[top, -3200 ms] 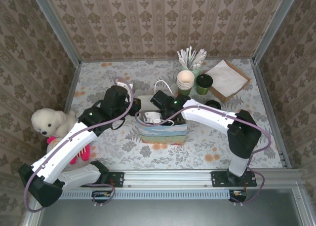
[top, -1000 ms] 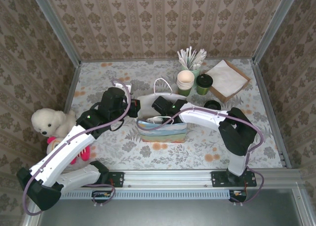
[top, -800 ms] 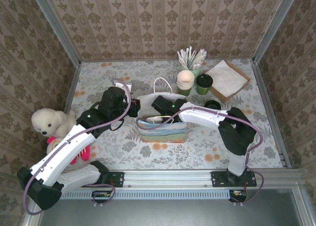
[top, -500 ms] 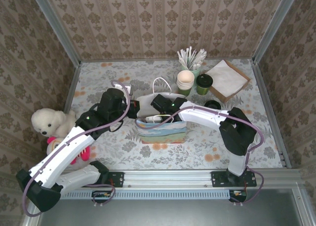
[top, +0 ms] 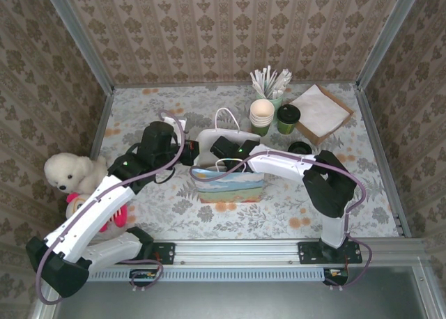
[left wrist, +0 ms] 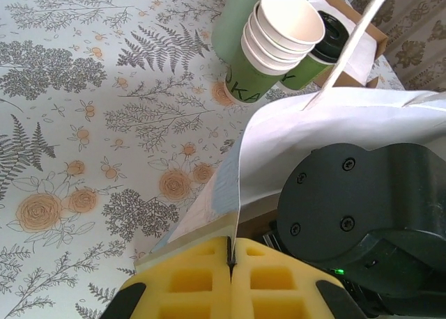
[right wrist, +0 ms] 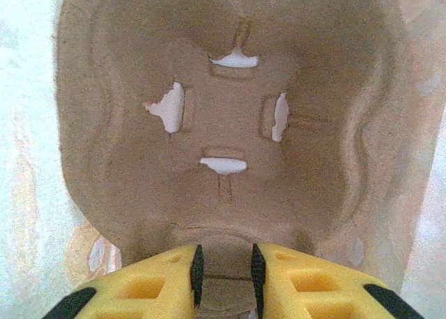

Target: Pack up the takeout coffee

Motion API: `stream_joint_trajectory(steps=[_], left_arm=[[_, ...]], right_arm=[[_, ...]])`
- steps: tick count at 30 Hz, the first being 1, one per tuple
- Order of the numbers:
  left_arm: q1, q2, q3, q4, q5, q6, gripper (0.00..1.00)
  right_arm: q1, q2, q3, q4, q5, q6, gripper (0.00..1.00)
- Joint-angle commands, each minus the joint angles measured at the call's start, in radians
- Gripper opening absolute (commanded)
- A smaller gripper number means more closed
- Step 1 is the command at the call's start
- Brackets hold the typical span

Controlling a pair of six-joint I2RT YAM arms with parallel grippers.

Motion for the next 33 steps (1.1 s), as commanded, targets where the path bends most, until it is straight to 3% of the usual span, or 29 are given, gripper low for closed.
stream_joint_trajectory(steps=[1, 12, 17, 20, 27, 33], left_arm=[[0.012, 0.004, 0.001, -0.028, 0.038, 0.017, 0.0], [0.022, 0.027, -0.001, -0.026, 0.061, 0.052, 0.0], [0.027, 0.037, 0.018, -0.051, 0.034, 0.072, 0.0], [0.031, 0.05, 0.026, -0.059, 0.037, 0.073, 0.0], [0.031, 0.052, 0.017, -0.054, 0.042, 0.064, 0.0], [0.031, 0.048, 0.026, -0.049, 0.049, 0.081, 0.0]], right_arm=[[0.002, 0.001, -0.014, -0.005, 0.04, -0.032, 0.35], [-0.018, -0.147, 0.119, -0.086, -0.21, 0.109, 0.66], [-0.043, -0.225, 0.17, -0.107, -0.233, 0.125, 0.8], [-0.065, -0.287, 0.176, -0.072, -0.244, 0.177, 0.94], [-0.073, -0.445, 0.108, 0.04, -0.307, 0.255, 0.97], [-0.092, -0.579, 0.106, 0.141, -0.192, 0.413, 1.0]])
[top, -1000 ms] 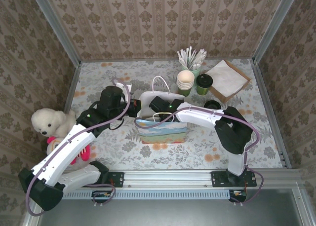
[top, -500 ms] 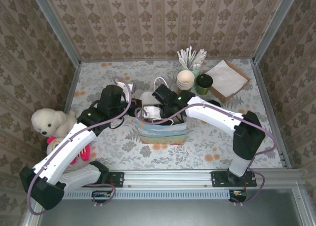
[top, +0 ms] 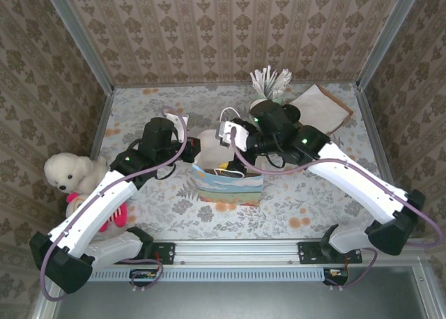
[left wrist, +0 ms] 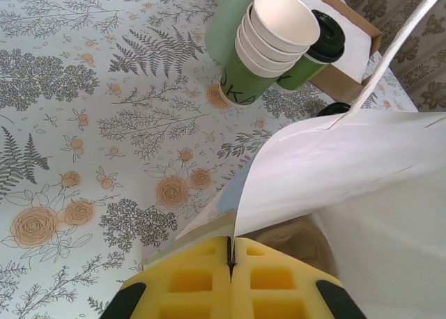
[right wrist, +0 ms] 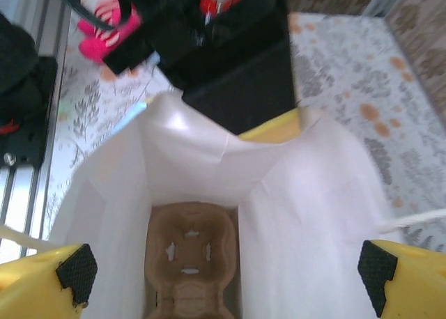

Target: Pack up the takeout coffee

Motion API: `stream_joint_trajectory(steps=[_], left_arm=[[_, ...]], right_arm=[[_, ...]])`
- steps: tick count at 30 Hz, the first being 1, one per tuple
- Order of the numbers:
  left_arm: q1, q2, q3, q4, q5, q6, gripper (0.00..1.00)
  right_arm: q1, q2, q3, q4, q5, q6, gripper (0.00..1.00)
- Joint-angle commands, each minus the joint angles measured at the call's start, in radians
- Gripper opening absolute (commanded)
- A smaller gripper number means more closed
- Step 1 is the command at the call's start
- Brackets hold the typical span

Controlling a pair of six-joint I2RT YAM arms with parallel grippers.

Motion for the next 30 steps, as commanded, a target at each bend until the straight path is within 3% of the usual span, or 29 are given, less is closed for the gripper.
stream_joint_trajectory(steps=[1, 8, 17, 22, 24, 28, 30], left_arm=[[0.006, 0.001, 0.007, -0.067, 0.004, 0.038, 0.0], [0.012, 0.003, 0.007, -0.037, 0.02, 0.032, 0.0], [0.013, 0.028, 0.027, -0.029, 0.053, 0.04, 0.0], [0.014, 0.033, 0.024, -0.013, 0.08, 0.051, 0.0], [0.018, 0.04, 0.036, -0.023, 0.081, 0.054, 0.0], [0.026, 0.054, 0.07, -0.031, 0.112, 0.054, 0.0], [0.027, 0.056, 0.072, -0.023, 0.125, 0.059, 0.0]], right_arm=[[-0.033, -0.068, 0.014, 0.052, 0.049, 0.144, 1.0], [-0.237, -0.056, 0.001, -0.101, -0.02, 0.184, 0.99], [-0.261, 0.187, 0.2, -0.287, -0.134, 0.049, 0.89], [-0.259, 0.264, 0.247, -0.348, -0.174, 0.001, 0.76], [-0.259, 0.277, 0.239, -0.361, -0.215, -0.031, 0.64], [-0.259, 0.287, 0.2, -0.334, -0.218, -0.033, 0.52], [-0.259, 0.294, 0.21, -0.328, -0.212, -0.019, 0.39]])
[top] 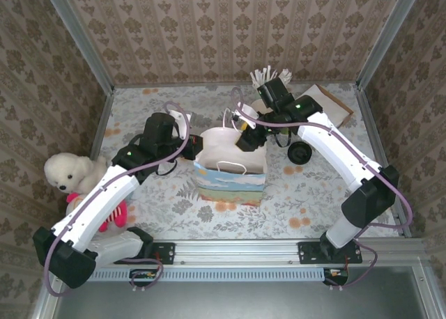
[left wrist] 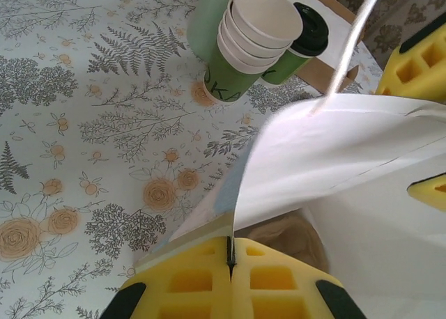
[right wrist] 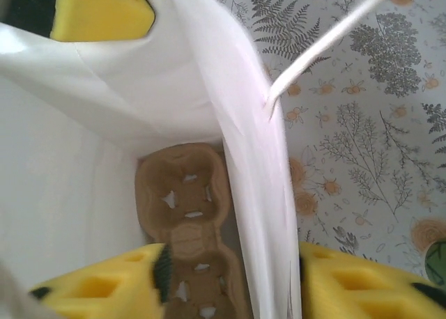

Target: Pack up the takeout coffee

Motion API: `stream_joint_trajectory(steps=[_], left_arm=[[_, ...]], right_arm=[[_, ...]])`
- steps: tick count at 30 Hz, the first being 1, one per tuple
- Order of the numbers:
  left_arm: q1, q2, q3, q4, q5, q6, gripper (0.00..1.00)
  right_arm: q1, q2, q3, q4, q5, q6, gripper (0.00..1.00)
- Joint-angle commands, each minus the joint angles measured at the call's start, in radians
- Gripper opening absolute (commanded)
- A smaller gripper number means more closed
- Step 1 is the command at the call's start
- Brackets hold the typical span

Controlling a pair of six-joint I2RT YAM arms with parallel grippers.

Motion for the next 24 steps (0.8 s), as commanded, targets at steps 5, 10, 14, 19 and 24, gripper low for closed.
stream_joint_trajectory(steps=[5, 10, 14, 19, 24], left_arm=[[0.019, 0.027, 0.063, -0.025, 0.088, 0.036, 0.0], [0.047, 0.052, 0.133, -0.024, 0.154, 0.031, 0.0], [0.06, 0.091, 0.195, -0.049, 0.206, 0.044, 0.04], [0.082, 0.12, 0.237, -0.056, 0.203, 0.012, 0.22], [0.135, 0.108, 0.314, -0.123, 0.124, -0.018, 0.62]], right_arm=[[0.004, -0.019, 0.013, -0.025, -0.045, 0.055, 0.19], [0.036, -0.074, -0.022, -0.056, -0.022, 0.137, 0.07], [0.056, -0.116, -0.08, 0.013, 0.034, 0.278, 0.01], [0.098, -0.148, -0.103, 0.117, 0.24, 0.494, 0.0], [0.14, -0.192, -0.1, 0.102, 0.288, 0.584, 0.0]])
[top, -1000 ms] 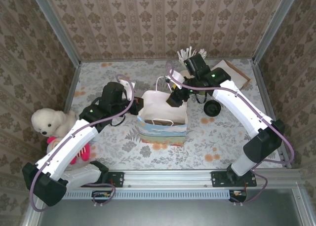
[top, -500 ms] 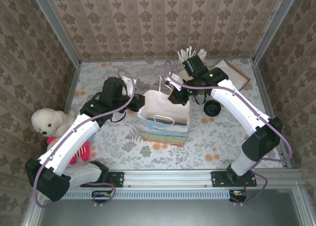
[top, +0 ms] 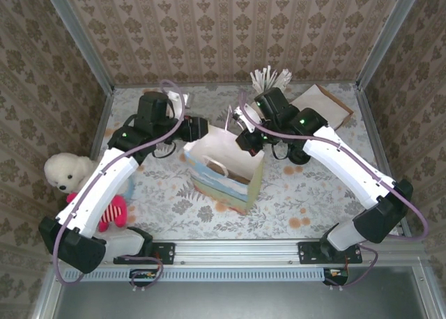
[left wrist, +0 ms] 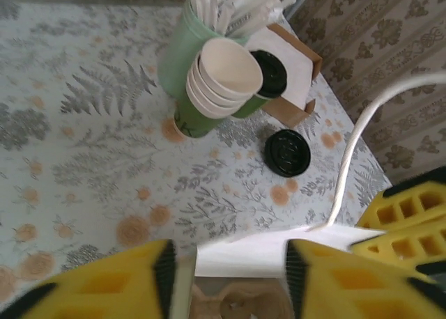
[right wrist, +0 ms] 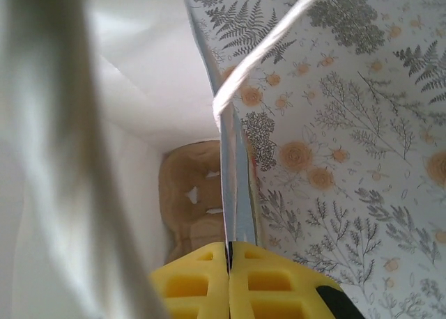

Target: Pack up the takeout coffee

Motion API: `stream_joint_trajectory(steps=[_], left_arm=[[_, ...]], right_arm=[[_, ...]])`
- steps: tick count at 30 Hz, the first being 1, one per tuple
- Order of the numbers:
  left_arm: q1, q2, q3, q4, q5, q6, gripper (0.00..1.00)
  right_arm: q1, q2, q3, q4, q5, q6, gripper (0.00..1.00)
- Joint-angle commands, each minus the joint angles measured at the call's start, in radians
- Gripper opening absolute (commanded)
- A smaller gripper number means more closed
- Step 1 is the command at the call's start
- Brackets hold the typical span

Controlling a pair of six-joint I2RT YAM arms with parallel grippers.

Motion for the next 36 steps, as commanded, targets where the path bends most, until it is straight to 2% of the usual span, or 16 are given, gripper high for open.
stream_joint_trajectory(steps=[1, 6, 7, 8, 11, 13, 14, 16, 18, 28, 36], left_arm=[[0.03, -0.013, 0.089, -0.069, -0.044, -0.017, 0.66], [0.082, -0.008, 0.155, -0.171, -0.142, -0.026, 0.91], [0.085, -0.012, 0.154, -0.178, -0.167, -0.036, 0.99], [0.088, -0.019, 0.143, -0.179, -0.206, -0.054, 1.0], [0.092, -0.05, 0.074, -0.153, -0.322, -0.125, 1.0], [0.099, -0.059, 0.038, -0.151, -0.354, -0.157, 1.0], [0.102, -0.06, 0.03, -0.162, -0.372, -0.168, 1.0], [0.11, -0.059, 0.021, -0.182, -0.403, -0.183, 1.0], [0.117, -0.055, 0.021, -0.204, -0.433, -0.198, 1.0], [0.123, -0.018, 0.03, -0.234, -0.454, -0.214, 1.0], [0.126, 0.011, 0.055, -0.262, -0.426, -0.211, 1.0]], right_arm=[[0.016, -0.06, 0.0, 0.006, 0.084, 0.142, 0.0], [0.023, -0.094, -0.017, 0.076, 0.117, 0.276, 0.0], [0.033, -0.094, -0.029, 0.107, 0.146, 0.31, 0.0], [0.053, -0.094, -0.047, 0.134, 0.199, 0.34, 0.0], [0.073, -0.094, -0.15, 0.207, 0.262, 0.475, 0.0], [0.079, -0.094, -0.203, 0.213, 0.265, 0.545, 0.0], [0.089, -0.09, -0.202, 0.188, 0.305, 0.568, 0.0], [0.115, -0.078, -0.178, 0.147, 0.394, 0.575, 0.0], [0.126, -0.077, -0.162, 0.141, 0.414, 0.567, 0.0], [0.169, -0.069, -0.171, 0.274, 0.526, 0.665, 0.0], [0.17, 0.011, -0.05, 0.151, 0.482, 0.553, 0.07]])
